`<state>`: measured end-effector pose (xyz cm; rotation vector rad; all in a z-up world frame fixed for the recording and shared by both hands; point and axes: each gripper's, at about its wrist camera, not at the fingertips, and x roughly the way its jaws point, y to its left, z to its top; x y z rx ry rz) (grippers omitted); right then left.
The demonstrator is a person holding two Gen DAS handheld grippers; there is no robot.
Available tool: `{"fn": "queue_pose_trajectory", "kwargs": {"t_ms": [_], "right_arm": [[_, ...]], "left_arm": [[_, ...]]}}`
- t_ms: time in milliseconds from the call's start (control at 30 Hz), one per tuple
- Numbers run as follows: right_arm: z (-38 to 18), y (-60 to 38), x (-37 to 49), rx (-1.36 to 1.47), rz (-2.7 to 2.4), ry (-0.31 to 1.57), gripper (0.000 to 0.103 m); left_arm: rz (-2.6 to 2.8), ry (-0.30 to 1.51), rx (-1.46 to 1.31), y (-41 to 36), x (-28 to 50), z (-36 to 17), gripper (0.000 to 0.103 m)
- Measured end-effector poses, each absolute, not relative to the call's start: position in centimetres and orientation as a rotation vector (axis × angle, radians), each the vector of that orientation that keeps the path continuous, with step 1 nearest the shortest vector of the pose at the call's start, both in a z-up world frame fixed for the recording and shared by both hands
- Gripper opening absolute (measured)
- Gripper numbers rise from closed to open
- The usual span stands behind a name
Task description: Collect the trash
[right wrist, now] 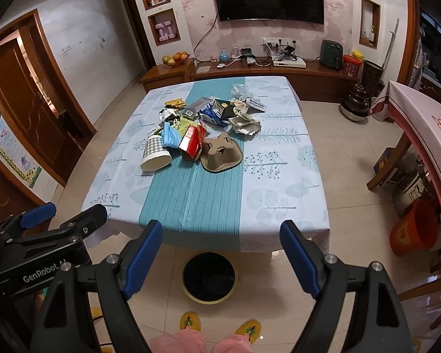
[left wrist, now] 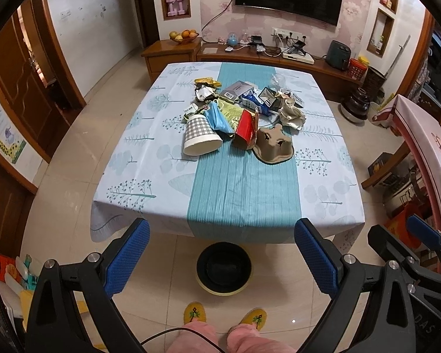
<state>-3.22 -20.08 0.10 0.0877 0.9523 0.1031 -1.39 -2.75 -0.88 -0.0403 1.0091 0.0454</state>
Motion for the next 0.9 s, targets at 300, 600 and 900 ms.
{"fn": "queue_pose_trajectory", "kwargs": {"t_ms": [300, 600, 900], "right_arm": [[-0.2, -21.6, -2.5, 0.086, 0.163, 0.968, 0.083], [-0.6, -21.7, -1.5, 0.095, 0.206, 0.974, 0.083], [-0.8, -20.8, 1.1, 0.1, 0.174, 0.974, 0.083]], "left_arm": [[0.089, 1.013, -0.056, -3.7, -1.5, -1.0, 0.098], [0.126, 1.05, -0.068, -2.8, -1.1, -1.6, 0.098], [0.112, 1.101, -0.106, 0.4, 2.9, -2.8, 0.098]]}}
